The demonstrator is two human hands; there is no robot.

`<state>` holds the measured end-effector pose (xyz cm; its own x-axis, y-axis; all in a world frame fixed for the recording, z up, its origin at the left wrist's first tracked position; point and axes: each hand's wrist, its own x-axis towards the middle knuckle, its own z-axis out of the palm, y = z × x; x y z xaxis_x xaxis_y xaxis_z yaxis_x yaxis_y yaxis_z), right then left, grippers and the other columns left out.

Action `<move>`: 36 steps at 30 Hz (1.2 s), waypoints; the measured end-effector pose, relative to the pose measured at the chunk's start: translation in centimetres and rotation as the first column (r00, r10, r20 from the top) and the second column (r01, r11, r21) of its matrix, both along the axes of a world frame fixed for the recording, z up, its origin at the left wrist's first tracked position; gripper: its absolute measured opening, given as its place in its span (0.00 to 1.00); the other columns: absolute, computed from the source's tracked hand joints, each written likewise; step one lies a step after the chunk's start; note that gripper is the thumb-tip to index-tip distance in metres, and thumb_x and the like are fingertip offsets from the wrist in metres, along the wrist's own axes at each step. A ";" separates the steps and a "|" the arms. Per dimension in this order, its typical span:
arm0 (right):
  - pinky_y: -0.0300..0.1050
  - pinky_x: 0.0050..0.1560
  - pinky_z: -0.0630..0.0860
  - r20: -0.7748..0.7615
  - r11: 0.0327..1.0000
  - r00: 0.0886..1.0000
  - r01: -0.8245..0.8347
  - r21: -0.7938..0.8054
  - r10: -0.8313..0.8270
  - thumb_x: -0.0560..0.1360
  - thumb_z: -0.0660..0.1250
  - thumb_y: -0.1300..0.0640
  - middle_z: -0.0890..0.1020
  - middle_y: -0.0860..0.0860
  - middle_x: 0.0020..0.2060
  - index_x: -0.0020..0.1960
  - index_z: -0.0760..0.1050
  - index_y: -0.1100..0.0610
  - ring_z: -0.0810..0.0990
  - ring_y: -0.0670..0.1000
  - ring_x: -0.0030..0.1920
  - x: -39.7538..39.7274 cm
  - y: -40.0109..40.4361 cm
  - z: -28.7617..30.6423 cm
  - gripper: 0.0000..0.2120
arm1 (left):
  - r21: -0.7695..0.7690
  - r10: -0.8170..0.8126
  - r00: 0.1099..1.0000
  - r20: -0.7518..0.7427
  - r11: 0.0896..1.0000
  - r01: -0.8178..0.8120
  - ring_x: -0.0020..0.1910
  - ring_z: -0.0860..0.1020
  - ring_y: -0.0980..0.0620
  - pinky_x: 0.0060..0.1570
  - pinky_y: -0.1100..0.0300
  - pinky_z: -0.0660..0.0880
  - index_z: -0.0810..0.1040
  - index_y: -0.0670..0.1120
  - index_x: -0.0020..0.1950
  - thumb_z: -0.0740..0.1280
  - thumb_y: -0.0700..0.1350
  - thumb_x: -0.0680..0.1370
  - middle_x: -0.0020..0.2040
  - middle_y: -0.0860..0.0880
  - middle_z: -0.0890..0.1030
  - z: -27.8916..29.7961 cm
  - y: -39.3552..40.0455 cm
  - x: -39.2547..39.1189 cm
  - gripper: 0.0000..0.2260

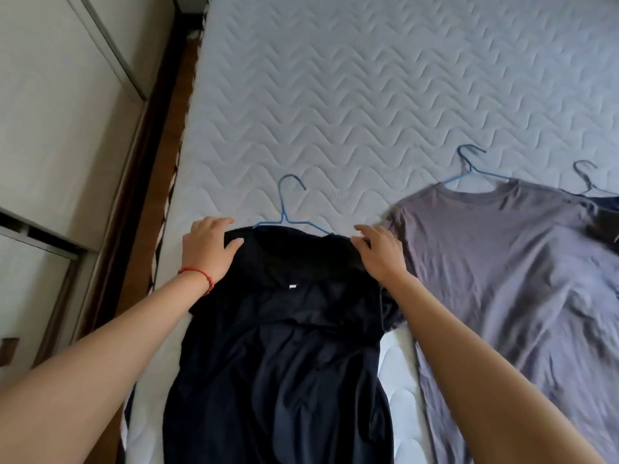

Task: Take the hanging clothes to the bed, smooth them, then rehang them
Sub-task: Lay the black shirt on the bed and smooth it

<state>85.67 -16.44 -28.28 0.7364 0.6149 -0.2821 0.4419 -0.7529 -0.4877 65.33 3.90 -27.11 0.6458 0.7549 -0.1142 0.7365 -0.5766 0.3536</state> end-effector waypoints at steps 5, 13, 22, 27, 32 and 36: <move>0.51 0.65 0.66 -0.036 0.945 0.946 0.325 0.044 -0.323 0.78 0.59 0.56 0.75 0.58 0.63 0.65 0.71 0.58 0.71 0.57 0.64 1.6 -5.9 -5.0 0.17 | 0.004 -0.201 0.978 -0.049 0.979 0.202 0.60 0.75 0.38 0.53 0.44 0.74 0.77 0.41 0.59 0.71 0.45 0.71 0.61 0.40 0.78 -6.9 -5.4 -1.2 0.19; 0.42 0.54 0.68 -0.124 0.855 0.852 0.517 0.048 -0.508 0.77 0.62 0.56 0.78 0.56 0.56 0.61 0.74 0.59 0.77 0.52 0.52 3.7 -10.6 -9.2 0.15 | -0.014 -0.278 0.948 -0.153 0.960 0.279 0.67 0.70 0.40 0.59 0.40 0.71 0.72 0.45 0.65 0.70 0.49 0.71 0.70 0.41 0.69 -13.3 -11.3 0.3 0.24; 0.42 0.41 0.65 -0.095 0.947 0.945 0.318 0.038 -0.313 0.74 0.64 0.57 0.72 0.53 0.41 0.39 0.68 0.59 0.71 0.51 0.40 2.8 -9.4 -9.5 0.09 | -0.003 -0.238 0.949 -0.207 0.970 0.242 0.72 0.63 0.38 0.66 0.37 0.61 0.63 0.44 0.72 0.65 0.51 0.75 0.76 0.42 0.56 -14.7 -10.7 1.8 0.27; 0.29 0.26 0.64 -0.260 0.825 0.841 0.528 0.202 -0.475 0.75 0.59 0.61 0.68 0.50 0.33 0.38 0.64 0.58 0.65 0.47 0.31 3.2 -8.4 -7.8 0.08 | -0.036 -0.221 0.953 -0.205 0.975 0.218 0.76 0.53 0.44 0.72 0.41 0.52 0.54 0.47 0.75 0.58 0.53 0.78 0.78 0.46 0.46 -14.3 -9.1 3.4 0.28; 0.26 0.27 0.67 -0.333 0.770 0.822 0.558 0.310 -0.462 0.77 0.61 0.54 0.71 0.45 0.34 0.44 0.66 0.55 0.69 0.43 0.32 4.2 -6.9 -6.9 0.06 | -0.078 -0.191 0.952 -0.240 0.981 0.177 0.77 0.47 0.47 0.73 0.44 0.47 0.50 0.49 0.75 0.54 0.56 0.79 0.77 0.49 0.41 -13.9 -5.5 6.7 0.27; 0.36 0.39 0.74 -0.427 0.757 0.755 0.618 0.212 -0.498 0.74 0.67 0.50 0.78 0.50 0.48 0.58 0.70 0.58 0.79 0.48 0.45 5.0 -7.1 -7.5 0.17 | -0.182 -0.189 0.942 -0.278 0.973 0.141 0.77 0.44 0.49 0.74 0.44 0.45 0.49 0.50 0.76 0.54 0.57 0.79 0.77 0.51 0.39 -13.3 -3.7 8.9 0.28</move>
<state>90.71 -23.52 -35.76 0.8749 0.2185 -0.4322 -0.2381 -0.5830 -0.7768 74.27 0.15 -40.44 0.6800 0.5975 -0.4249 0.7201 -0.6534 0.2336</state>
